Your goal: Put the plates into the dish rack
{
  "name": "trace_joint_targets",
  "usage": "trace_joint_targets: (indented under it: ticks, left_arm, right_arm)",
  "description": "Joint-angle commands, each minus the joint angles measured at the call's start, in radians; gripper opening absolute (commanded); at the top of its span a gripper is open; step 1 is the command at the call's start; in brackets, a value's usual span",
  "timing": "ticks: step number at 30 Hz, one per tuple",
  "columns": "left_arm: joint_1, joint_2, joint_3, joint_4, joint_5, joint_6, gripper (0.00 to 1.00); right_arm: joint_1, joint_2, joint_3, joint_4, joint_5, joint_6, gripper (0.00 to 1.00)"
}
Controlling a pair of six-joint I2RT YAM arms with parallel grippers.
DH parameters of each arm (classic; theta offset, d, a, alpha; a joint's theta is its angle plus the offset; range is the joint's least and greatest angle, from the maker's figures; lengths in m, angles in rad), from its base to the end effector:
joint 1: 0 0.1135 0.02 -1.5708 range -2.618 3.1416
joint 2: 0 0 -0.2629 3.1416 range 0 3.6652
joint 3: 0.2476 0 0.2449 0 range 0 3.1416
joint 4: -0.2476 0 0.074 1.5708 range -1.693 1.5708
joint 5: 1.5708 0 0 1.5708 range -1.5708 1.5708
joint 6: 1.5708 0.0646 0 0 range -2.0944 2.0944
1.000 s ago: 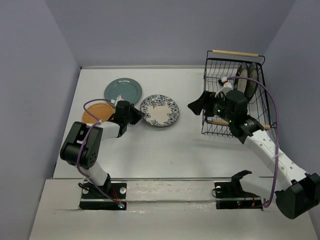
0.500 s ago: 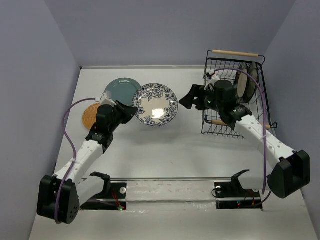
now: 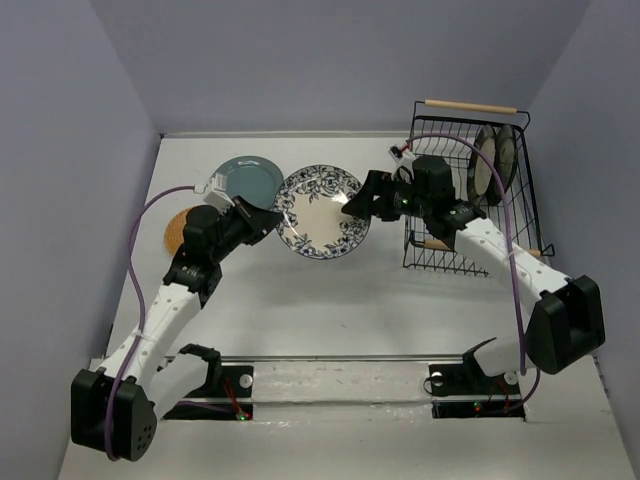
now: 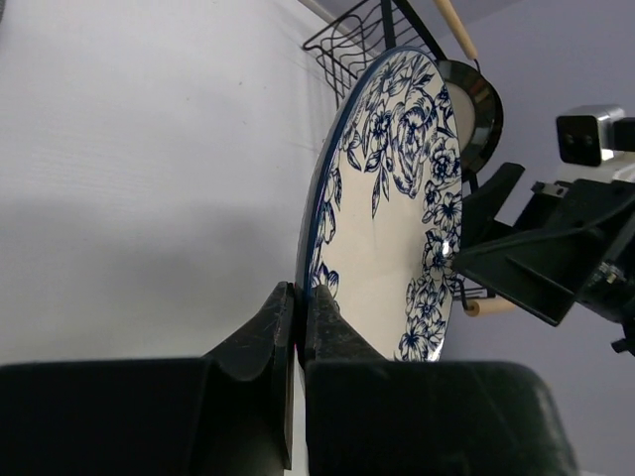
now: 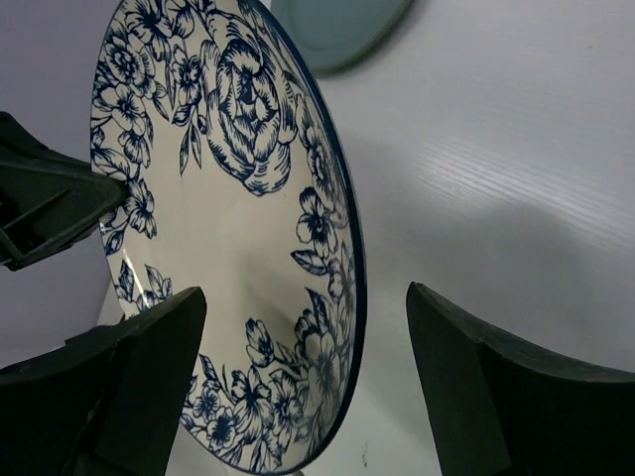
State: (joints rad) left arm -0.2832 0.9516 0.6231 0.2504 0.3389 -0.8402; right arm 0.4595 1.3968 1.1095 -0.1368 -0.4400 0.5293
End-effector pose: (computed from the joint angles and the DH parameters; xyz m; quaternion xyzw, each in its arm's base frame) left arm 0.2302 -0.0894 0.2973 -0.0888 0.7273 -0.4612 0.5005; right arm 0.2924 0.1754 0.3082 -0.0897 0.8235 0.4126 0.3790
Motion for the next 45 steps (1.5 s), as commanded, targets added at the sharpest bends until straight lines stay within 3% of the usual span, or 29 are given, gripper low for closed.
trace_joint_targets:
  ticks: [1, 4, 5, 6, 7, 10, 11, 14, 16, 18, 22, 26, 32, 37, 45]
  left_arm:
    - [0.004, -0.062, 0.13, 0.188, 0.135, -0.039, 0.06]
    - [0.003, -0.07, 0.147, 0.188, 0.152, -0.03, 0.06]
    - [0.004, -0.071, 0.15, 0.188, 0.158, -0.025, 0.06]
    - [0.004, -0.071, 0.153, 0.188, 0.164, -0.017, 0.07]
    - [0.004, -0.07, 0.156, 0.184, 0.167, -0.01, 0.11]
    - [0.004, -0.082, 0.168, 0.13, 0.158, 0.036, 0.51]
    - [0.003, -0.091, 0.179, 0.113, 0.152, 0.058, 0.59]
    - [-0.001, -0.109, 0.22, -0.003, 0.12, 0.165, 0.77]
    - [-0.004, -0.123, 0.24, -0.11, 0.066, 0.232, 0.82]
    - [-0.031, -0.148, 0.268, -0.214, 0.003, 0.335, 0.96]
    - [-0.1, -0.181, 0.279, -0.327, -0.15, 0.464, 0.99]
    - [-0.178, -0.223, 0.242, -0.37, -0.28, 0.523, 0.99]
    - [-0.273, -0.278, 0.152, -0.349, -0.46, 0.569, 0.99]
    - [-0.335, -0.278, 0.127, -0.336, -0.494, 0.589, 0.99]
    - [-0.387, -0.298, 0.122, -0.346, -0.543, 0.596, 0.99]
  right_arm:
    - [0.008, 0.01, 0.009, 0.126, -0.127, 0.064, 0.83]
    - [0.008, 0.014, 0.006, 0.19, -0.177, 0.093, 0.58]
    - [0.008, 0.013, 0.006, 0.197, -0.178, 0.098, 0.42]
    - [0.008, 0.007, 0.0, 0.212, -0.172, 0.109, 0.11]
    - [0.008, -0.011, -0.003, 0.22, -0.149, 0.112, 0.07]
    - [0.008, -0.056, 0.001, 0.223, -0.073, 0.112, 0.07]
    - [0.008, -0.065, 0.009, 0.218, -0.054, 0.112, 0.07]
    - [0.008, -0.088, 0.099, 0.14, 0.047, 0.087, 0.07]
    - [-0.01, -0.104, 0.148, 0.071, 0.148, 0.055, 0.07]
    - [-0.021, -0.123, 0.242, -0.007, 0.239, 0.023, 0.07]
    - [-0.041, -0.134, 0.393, -0.104, 0.507, -0.133, 0.07]
    - [-0.05, -0.101, 0.522, -0.176, 0.876, -0.319, 0.07]
    - [-0.081, -0.009, 0.639, -0.178, 1.174, -0.592, 0.07]
    - [-0.177, 0.068, 0.685, -0.178, 1.21, -0.663, 0.07]
    - [-0.291, 0.186, 0.673, -0.178, 1.115, -0.629, 0.07]
